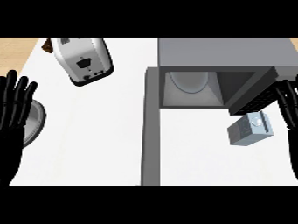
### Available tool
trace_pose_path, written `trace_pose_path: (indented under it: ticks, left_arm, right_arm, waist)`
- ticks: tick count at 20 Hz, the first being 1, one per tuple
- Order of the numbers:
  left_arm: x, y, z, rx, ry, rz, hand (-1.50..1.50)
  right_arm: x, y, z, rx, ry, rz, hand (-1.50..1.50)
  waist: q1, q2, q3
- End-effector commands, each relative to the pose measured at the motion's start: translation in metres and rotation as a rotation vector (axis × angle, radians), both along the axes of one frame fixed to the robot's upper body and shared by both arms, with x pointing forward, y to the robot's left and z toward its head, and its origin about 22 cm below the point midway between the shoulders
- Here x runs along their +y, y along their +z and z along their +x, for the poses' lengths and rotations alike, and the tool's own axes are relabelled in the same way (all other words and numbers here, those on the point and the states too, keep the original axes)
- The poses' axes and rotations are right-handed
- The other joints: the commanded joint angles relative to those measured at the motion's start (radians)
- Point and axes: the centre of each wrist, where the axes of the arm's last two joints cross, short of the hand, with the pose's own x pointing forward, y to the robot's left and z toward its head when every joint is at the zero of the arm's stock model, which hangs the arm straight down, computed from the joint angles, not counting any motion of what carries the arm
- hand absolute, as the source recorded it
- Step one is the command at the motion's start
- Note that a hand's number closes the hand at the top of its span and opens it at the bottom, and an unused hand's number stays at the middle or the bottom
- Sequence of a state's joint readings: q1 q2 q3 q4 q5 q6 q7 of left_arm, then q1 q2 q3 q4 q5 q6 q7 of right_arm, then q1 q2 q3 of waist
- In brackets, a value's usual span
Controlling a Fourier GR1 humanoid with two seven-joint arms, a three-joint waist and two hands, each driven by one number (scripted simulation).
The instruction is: Pick up the milk, place it into the microwave and close the microwave
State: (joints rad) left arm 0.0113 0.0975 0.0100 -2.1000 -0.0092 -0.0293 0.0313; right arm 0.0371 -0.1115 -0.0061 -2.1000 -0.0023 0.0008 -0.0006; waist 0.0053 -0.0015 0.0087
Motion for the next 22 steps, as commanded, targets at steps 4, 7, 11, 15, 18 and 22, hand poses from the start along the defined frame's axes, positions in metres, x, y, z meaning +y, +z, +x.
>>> trace_pose_path:
  ticks: [4, 7, 11, 15, 18, 22]
  left_arm:
    - [0.018, 0.019, -0.005, -0.026, -0.018, 0.014, -1.50]
    - [0.009, -0.002, 0.006, 0.063, -0.065, -0.146, -1.50]
    - [0.012, 0.003, -0.010, 0.104, -0.066, -0.169, -1.50]
    - [0.044, -0.004, -0.003, 0.110, -0.039, -0.165, -1.50]
    - [0.031, -0.023, -0.019, 0.090, -0.049, -0.182, -1.50]
    - [0.053, -0.016, -0.038, 0.088, -0.066, -0.191, -1.50]
  right_arm:
    - [-0.016, 0.038, -0.008, 0.000, 0.179, 0.018, -1.50]
    - [0.021, 0.023, 0.006, 0.101, 0.462, 0.152, -1.50]
    - [0.009, 0.037, -0.005, 0.125, 0.530, 0.188, -1.50]
    - [0.012, 0.034, -0.015, 0.141, 0.544, 0.174, -1.50]
    - [0.003, 0.031, -0.016, 0.119, 0.449, 0.196, -1.50]
    - [-0.014, 0.032, 0.004, 0.120, 0.346, 0.155, -1.50]
  waist:
    - [-0.005, -0.001, -0.009]
    - [0.014, 0.002, -0.009]
    - [-0.001, -0.002, -0.008]
    - [-0.005, 0.001, -0.009]
    - [-0.005, 0.001, -0.009]
    - [0.000, 0.001, -0.009]
